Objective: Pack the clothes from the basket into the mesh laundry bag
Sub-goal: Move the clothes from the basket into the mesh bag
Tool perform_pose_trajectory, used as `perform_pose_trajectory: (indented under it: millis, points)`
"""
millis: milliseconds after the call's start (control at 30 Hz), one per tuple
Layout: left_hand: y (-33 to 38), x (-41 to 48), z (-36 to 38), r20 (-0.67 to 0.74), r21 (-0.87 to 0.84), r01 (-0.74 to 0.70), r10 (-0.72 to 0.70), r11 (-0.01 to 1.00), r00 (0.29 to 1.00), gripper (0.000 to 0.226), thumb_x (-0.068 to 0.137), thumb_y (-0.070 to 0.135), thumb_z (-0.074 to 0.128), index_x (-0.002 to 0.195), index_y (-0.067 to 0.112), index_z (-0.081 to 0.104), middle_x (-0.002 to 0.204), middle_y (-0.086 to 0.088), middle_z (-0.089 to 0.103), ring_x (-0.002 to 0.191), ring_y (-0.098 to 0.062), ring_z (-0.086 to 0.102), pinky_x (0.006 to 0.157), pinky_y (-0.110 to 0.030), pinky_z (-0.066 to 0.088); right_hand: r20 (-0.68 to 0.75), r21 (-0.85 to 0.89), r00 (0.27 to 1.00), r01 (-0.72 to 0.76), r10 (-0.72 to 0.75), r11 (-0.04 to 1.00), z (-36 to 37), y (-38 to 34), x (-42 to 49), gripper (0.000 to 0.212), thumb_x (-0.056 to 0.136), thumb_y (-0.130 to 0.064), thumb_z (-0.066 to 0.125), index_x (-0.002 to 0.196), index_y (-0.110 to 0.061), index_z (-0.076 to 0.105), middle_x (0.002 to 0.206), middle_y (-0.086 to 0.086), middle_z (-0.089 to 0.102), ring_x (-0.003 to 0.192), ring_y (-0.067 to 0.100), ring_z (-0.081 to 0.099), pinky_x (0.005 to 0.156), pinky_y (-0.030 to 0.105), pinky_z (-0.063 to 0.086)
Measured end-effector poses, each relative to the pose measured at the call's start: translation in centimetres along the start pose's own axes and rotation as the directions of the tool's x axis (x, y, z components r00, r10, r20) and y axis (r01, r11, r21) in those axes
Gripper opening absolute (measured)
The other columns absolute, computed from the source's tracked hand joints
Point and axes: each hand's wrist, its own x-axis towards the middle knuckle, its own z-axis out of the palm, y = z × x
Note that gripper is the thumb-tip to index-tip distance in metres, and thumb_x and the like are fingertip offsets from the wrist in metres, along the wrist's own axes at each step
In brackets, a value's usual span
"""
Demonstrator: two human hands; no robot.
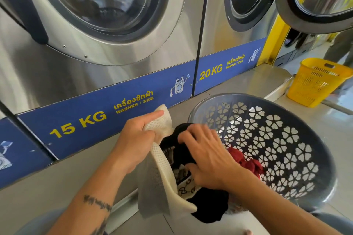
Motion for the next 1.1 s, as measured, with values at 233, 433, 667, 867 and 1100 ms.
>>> perform_pose_trajectory:
  millis: [233,433,667,867,1100]
  points:
    - [-0.3,-0.6,0.7,0.049,-0.024,-0.013,0.014,1.0,0.999,0.07,0.078,-0.006,0.051,0.129,0.041,0.06,0.141,0.016,0.052,0.132,-0.001,0.043,0.112,-0.03,0.033,0.122,-0.009,0.982,-0.143,0.143,0.99,1.5,1.3,0.4,0.064,0.077,-0.035,0.066,0.136,-0.03,0.045,0.132,0.003,0.043,0.116,0.03,0.049,0.091,0.044,0.052]
    - [-1.4,-2.0,0.8,0.04,-0.102,0.063,-0.06,0.993,0.997,0.068,0.078,-0.007,0.049,0.127,0.038,0.062,0.139,0.013,0.054,0.128,-0.004,0.048,0.109,-0.036,0.041,-0.056,-0.045,0.996,0.07,-0.072,0.997,2.6,-1.3,0.1,0.028,0.069,-0.011,0.063,0.096,-0.016,0.065,0.094,0.0,0.06,0.084,0.025,0.055,0.055,0.037,0.051]
    - [-4.6,-4.9,-0.4,0.175,-0.293,0.272,-0.228,0.917,0.958,0.066,0.082,-0.015,0.046,0.118,0.035,0.068,0.106,0.0,0.067,0.066,-0.003,0.06,0.064,-0.024,0.049,0.291,0.234,0.934,0.142,-0.208,0.962,6.4,-4.0,-1.3,0.058,0.085,-0.018,0.061,0.142,-0.019,0.051,0.144,0.004,0.051,0.134,0.027,0.04,0.109,0.041,0.04]
    - [-8.8,-8.2,0.3,0.234,-0.287,0.386,-0.326,0.877,0.916,0.065,0.082,-0.014,0.048,0.119,0.036,0.068,0.111,-0.003,0.065,0.063,-0.004,0.058,0.055,-0.02,0.047,0.586,0.256,0.804,-0.067,-0.099,0.964,9.5,-4.6,-2.4,0.066,0.095,-0.026,0.042,0.159,-0.029,0.022,0.168,0.002,0.017,0.153,0.027,0.014,0.125,0.043,0.017]
    - [-12.7,-7.7,-0.3,0.016,0.116,0.333,-0.337,0.936,0.941,0.066,0.081,-0.004,0.046,0.132,0.037,0.059,0.133,-0.005,0.059,0.093,-0.027,0.064,0.058,-0.025,0.046,0.668,0.282,0.744,-0.262,0.007,0.923,8.8,-4.1,-4.3,0.076,0.094,-0.04,0.059,0.158,-0.029,0.019,0.157,0.005,0.029,0.139,0.032,0.04,0.111,0.041,0.041]
